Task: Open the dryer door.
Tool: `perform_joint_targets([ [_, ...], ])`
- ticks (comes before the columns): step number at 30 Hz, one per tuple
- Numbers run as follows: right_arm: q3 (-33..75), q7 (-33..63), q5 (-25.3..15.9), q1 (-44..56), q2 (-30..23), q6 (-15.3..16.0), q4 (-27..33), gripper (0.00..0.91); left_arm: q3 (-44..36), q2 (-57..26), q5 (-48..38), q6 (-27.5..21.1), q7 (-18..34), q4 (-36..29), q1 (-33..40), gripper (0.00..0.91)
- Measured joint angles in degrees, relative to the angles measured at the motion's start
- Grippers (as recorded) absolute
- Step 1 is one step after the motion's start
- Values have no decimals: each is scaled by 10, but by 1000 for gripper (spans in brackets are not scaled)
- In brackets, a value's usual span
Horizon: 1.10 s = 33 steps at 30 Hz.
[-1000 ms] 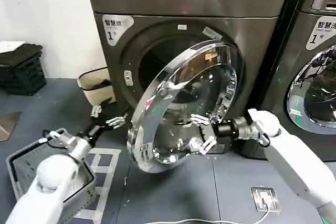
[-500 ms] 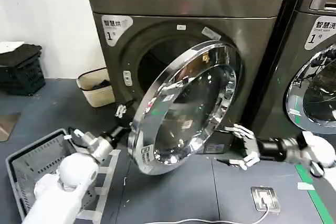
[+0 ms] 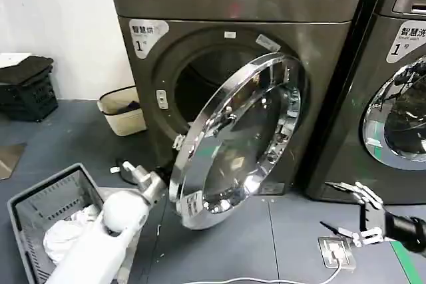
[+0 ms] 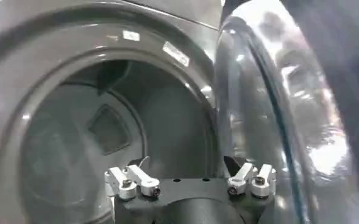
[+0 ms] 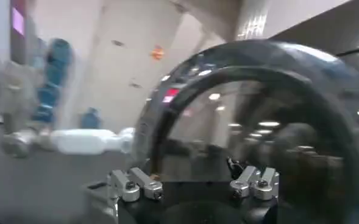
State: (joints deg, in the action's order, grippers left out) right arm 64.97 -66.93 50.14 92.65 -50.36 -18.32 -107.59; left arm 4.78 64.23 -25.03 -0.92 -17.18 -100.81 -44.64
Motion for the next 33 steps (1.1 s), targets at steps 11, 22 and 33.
perform_joint_targets([
  [11, 138, 243, -149, 90, -118, -28, -48, 907, -90, 36, 8, 0, 14, 35, 55, 907],
  [22, 235, 483, -236, 102, -215, 95, -87, 907, -162, 85, 10, 0, 15, 73, 102, 907],
  [33, 317, 558, -241, 69, -290, 184, -99, 907, -221, 129, 15, 2, 25, 121, 147, 907],
])
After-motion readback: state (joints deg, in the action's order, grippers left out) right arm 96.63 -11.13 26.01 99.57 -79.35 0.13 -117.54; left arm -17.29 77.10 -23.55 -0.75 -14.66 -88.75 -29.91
